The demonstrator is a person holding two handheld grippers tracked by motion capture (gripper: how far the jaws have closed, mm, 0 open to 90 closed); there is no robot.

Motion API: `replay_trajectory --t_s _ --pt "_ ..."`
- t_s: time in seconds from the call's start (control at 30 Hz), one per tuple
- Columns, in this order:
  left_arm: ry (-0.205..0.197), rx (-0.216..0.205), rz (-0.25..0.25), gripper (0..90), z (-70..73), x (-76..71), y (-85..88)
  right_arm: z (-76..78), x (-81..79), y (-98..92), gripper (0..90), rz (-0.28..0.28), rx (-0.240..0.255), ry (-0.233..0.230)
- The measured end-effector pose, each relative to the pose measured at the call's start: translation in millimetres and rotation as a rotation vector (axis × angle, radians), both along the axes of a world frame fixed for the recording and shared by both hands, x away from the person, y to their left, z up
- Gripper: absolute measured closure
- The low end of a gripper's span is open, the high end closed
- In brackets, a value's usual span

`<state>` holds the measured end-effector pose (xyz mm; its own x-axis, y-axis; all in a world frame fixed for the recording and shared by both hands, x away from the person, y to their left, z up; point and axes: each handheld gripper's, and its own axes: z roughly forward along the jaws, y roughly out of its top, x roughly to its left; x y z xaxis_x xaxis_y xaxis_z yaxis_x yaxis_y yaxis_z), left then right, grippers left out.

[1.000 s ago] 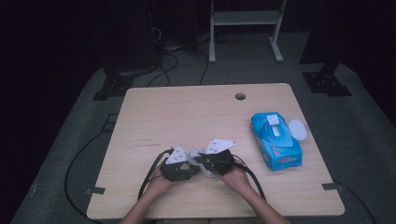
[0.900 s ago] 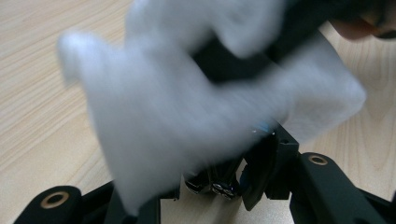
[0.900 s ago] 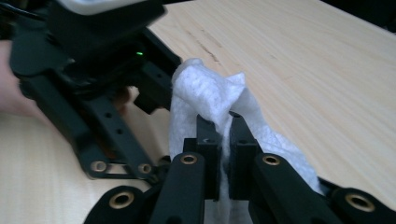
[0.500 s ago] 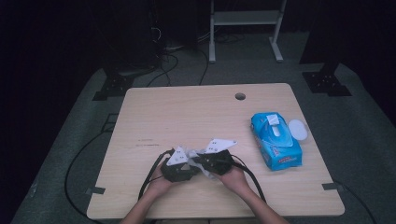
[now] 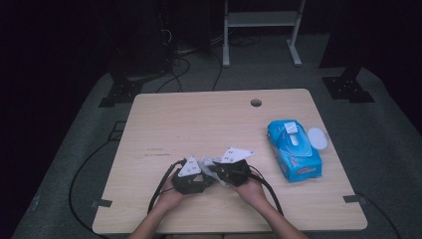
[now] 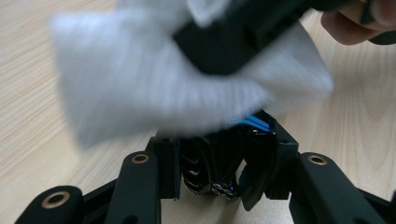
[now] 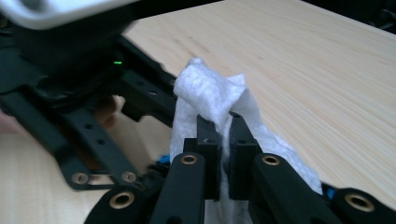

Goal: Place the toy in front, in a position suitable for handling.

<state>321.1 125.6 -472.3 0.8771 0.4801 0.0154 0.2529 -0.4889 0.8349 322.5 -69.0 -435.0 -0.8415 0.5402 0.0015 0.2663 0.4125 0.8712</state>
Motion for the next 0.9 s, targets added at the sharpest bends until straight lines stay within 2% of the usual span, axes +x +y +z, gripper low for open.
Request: replay_trajectory --t_s 0.07,0.13,0.17,0.2,0.27,0.3,0.33,0.37,0.4,0.47,0.53,0.67,0.77,0.8,0.83,0.87,0.9 --pt "-0.004 0.004 -0.001 58.0 0.3 -0.4 0.1 0.9 1.7 -2.0 85.5 -0.019 -0.021 -0.021" --pt "-0.011 0.011 -0.005 58.0 0.7 -0.4 0.6 1.4 7.4 -13.5 85.6 -0.07 -0.035 -0.03" --pt "-0.011 0.011 -0.005 58.0 0.7 -0.4 0.6 1.4 7.4 -13.5 85.6 -0.07 -0.035 -0.03" --pt "-0.013 0.017 -0.009 58.1 1.1 -0.6 1.6 1.4 13.2 -30.0 85.6 -0.134 -0.051 -0.042" --pt "-0.014 0.015 -0.009 58.1 1.0 -0.7 1.6 0.9 18.4 -49.0 85.6 -0.191 -0.047 -0.043" --pt "-0.014 0.015 -0.009 58.0 1.0 -0.7 1.6 0.9 18.4 -49.0 85.6 -0.191 -0.047 -0.043" --pt "-0.012 0.014 -0.008 58.0 0.9 -0.7 1.6 -0.9 21.5 -65.1 85.6 -0.239 -0.028 -0.026" --pt "-0.012 0.014 -0.008 58.0 0.9 -0.7 1.6 -0.9 21.5 -65.1 85.6 -0.239 -0.028 -0.026" --pt "-0.011 0.013 -0.008 58.0 0.8 -0.5 1.5 -1.4 22.7 -72.2 85.6 -0.259 -0.021 -0.006" --pt "-0.004 0.007 -0.002 58.0 0.5 -0.1 1.5 -1.9 20.9 -70.1 85.5 -0.258 -0.017 -0.012" --pt "-0.004 0.006 -0.002 58.0 0.5 -0.2 1.5 -0.9 18.6 -64.0 85.5 -0.211 0.013 0.0" --pt "-0.004 0.007 -0.003 58.0 0.6 0.1 2.2 -1.4 12.9 -48.3 85.5 -0.157 -0.017 -0.03" --pt "-0.006 0.009 -0.005 58.0 0.7 -0.3 2.4 -0.8 16.6 -52.0 85.5 -0.174 -0.029 -0.035" --pt "-0.014 0.014 -0.008 58.0 1.2 -0.9 2.3 -1.4 22.1 -63.0 85.5 -0.216 -0.04 -0.042" --pt "-0.011 0.016 -0.008 58.0 1.2 -0.8 2.3 -1.4 24.6 -69.4 85.5 -0.239 -0.02 -0.019" --pt "-0.008 0.011 -0.009 58.0 0.9 -0.4 2.5 -1.4 26.1 -74.2 85.5 -0.271 -0.033 -0.015" --pt "-0.008 0.011 -0.009 58.0 0.9 -0.4 2.5 -1.4 26.1 -74.2 85.5 -0.271 -0.033 -0.015"
